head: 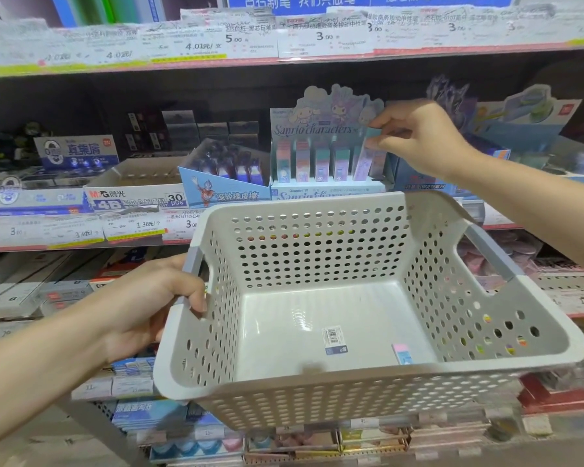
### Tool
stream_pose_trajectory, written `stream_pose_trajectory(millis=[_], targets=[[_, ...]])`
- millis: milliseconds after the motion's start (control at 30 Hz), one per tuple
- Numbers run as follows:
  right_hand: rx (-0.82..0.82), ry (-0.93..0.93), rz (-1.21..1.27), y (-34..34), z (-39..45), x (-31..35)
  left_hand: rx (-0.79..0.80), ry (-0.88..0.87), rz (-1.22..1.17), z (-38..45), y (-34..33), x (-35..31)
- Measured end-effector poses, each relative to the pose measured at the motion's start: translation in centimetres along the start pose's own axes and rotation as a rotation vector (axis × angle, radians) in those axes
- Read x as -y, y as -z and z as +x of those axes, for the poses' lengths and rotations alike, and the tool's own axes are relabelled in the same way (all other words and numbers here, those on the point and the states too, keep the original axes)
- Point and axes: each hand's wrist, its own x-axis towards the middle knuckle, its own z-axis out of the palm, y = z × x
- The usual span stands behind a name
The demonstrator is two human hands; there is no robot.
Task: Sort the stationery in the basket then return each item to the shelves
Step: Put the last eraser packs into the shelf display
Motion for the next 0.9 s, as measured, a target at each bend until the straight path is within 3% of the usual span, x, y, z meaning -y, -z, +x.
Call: stream_pose_trajectory(millis=[167,433,600,767,833,900], targets=[[-0.009,0.088,-0.109,0.0,-1.7,0.1,0.006,0.028,-0.01,0.0,0.2,0.1],[0.203,0.203,-0.367,0.6,-2.2,0.5,0.002,0.076,-0.009,0.2,-0.1,-0.2],[0.262,0.148,-0.399,0.9,-2.0,1.2,-0.021,0.087,-0.014,0.2,-0.3,-0.4],[0.184,0.33,-0.345,0.1,-5.1,3.8,-0.026,0.094,-0.013,-0.1,-0.4,-0.6],[0.522,0.266,-0.395,-1.3,-7.0,5.1,-0.014,0.087,-0.006,-0.1,-0.4,-0.6],[1.081,0.115,-0.55,-3.0,-8.8,5.6,0.002,0.073,-0.005,-0.1,-0.5,-0.5]])
